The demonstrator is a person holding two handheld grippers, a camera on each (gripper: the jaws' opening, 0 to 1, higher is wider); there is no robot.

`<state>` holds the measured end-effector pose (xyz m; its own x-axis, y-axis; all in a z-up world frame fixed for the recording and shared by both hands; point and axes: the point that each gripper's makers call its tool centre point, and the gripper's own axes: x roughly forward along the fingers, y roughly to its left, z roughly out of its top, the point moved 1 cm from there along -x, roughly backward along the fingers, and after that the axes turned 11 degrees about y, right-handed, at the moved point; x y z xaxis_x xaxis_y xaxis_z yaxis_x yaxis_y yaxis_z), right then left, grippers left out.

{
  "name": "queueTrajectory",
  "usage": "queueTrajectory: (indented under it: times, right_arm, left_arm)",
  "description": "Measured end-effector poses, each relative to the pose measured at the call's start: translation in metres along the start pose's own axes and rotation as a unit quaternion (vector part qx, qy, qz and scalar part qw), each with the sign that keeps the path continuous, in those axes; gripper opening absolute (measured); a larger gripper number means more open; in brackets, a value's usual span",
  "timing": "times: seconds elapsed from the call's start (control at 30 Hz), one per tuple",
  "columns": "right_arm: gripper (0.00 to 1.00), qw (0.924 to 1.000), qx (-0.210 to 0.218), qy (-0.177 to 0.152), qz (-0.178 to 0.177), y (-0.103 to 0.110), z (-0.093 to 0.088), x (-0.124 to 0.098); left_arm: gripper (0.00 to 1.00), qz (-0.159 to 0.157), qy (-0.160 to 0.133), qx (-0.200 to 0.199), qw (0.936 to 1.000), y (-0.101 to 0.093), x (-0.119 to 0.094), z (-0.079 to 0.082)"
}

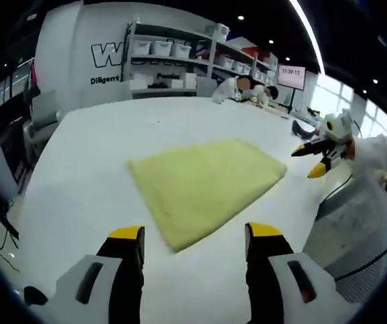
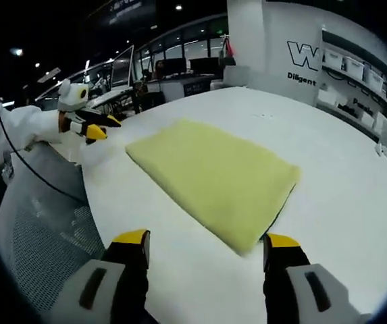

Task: Fold the garment on the visible template until the final outline fits inside the template.

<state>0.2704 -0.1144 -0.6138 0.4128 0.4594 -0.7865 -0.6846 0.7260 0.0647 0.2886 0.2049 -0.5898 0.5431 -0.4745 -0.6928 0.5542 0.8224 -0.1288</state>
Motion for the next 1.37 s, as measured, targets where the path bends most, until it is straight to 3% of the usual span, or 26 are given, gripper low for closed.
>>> queueTrajectory:
  times: [0.23, 0.37, 0.57, 1.37]
  right_arm:
    - [0.82, 0.9989, 0.026, -0.032, -0.024, -0.007, 0.008, -0.014]
    - [0.84, 0.9976, 0.037, -0.051, -0.029, -0.008, 0.017, -0.023]
    - [0.86, 0.9963, 0.040, -0.069, -0.033, -0.005, 0.027, -0.031]
    - [0.85, 0.9953, 0.038, -0.083, -0.034, -0.001, 0.033, -0.038]
  left_arm:
    - [0.63, 0.020, -0.031, -0.015, 0.9992, 0.008, -0.017, 0.009]
    - [0.65, 0.031, -0.053, -0.032, 0.9976, 0.013, -0.028, 0.018]
    - [0.67, 0.038, -0.073, -0.036, 0.9960, 0.005, -0.040, 0.031]
    - [0.66, 0.037, -0.075, -0.031, 0.9960, -0.005, -0.044, 0.033]
